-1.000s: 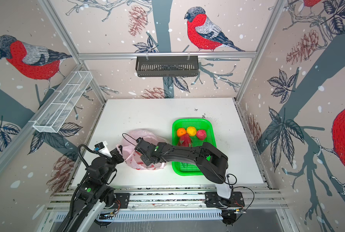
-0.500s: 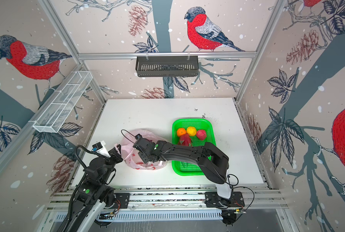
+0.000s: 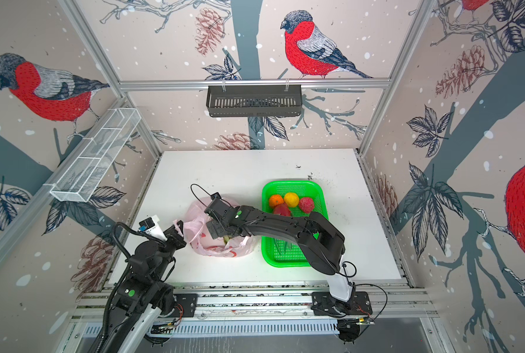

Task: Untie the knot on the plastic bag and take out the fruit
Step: 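Close the right gripper on the red dragon fruit inside the bag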

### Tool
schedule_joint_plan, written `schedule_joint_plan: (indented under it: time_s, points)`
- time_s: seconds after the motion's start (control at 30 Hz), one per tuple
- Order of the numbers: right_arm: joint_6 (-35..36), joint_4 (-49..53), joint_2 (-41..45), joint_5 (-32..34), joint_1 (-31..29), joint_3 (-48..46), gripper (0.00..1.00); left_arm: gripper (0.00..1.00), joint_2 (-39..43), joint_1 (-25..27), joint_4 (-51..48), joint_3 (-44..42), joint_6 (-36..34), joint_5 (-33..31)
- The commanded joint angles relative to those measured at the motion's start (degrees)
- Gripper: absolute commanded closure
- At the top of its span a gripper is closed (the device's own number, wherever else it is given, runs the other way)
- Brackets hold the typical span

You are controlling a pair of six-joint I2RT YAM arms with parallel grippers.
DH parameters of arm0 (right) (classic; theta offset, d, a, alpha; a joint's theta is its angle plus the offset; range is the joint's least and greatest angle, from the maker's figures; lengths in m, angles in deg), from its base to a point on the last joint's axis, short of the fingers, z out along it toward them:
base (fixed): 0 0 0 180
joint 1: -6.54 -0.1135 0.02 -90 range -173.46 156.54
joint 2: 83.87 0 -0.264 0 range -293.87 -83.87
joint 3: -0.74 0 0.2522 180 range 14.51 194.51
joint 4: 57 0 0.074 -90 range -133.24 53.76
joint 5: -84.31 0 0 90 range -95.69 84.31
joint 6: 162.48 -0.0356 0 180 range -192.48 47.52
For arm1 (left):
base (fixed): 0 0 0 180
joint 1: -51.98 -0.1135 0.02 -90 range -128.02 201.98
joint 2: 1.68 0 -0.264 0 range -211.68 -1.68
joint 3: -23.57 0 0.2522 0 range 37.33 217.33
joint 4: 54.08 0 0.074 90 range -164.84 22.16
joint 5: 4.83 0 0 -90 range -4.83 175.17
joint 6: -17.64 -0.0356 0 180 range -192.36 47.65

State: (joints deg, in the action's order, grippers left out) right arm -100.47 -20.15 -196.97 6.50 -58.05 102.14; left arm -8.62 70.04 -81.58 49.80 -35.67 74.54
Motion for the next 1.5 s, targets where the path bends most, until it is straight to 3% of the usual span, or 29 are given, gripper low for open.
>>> schedule_joint_plan:
  time_s: [0.0,0.47,1.07,1.3,1.47]
  points:
    - [-3.0,-1.7,-1.0,-1.9,0.4,1.2,0.01,1.00,0.0,0.0,0.8,0.5,0.5,-0.2]
    - [-9.4,-2.8,-6.3,-3.3,1.1,3.7,0.01,1.00,0.0,0.0,1.1,0.0,0.7,0.3]
    - [-10.6,-2.6,-10.0,-2.8,1.4,4.5,0.01,1.00,1.1,0.0,0.9,-1.0,0.9,0.2]
    - [-10.2,-2.2,-10.0,-2.4,1.4,4.1,0.09,1.00,1.0,0.0,1.4,-1.1,0.9,0.1]
    - [-9.5,-2.7,-9.9,-2.4,1.4,3.9,0.24,1.00,0.7,0.0,1.8,-1.1,0.8,-0.1]
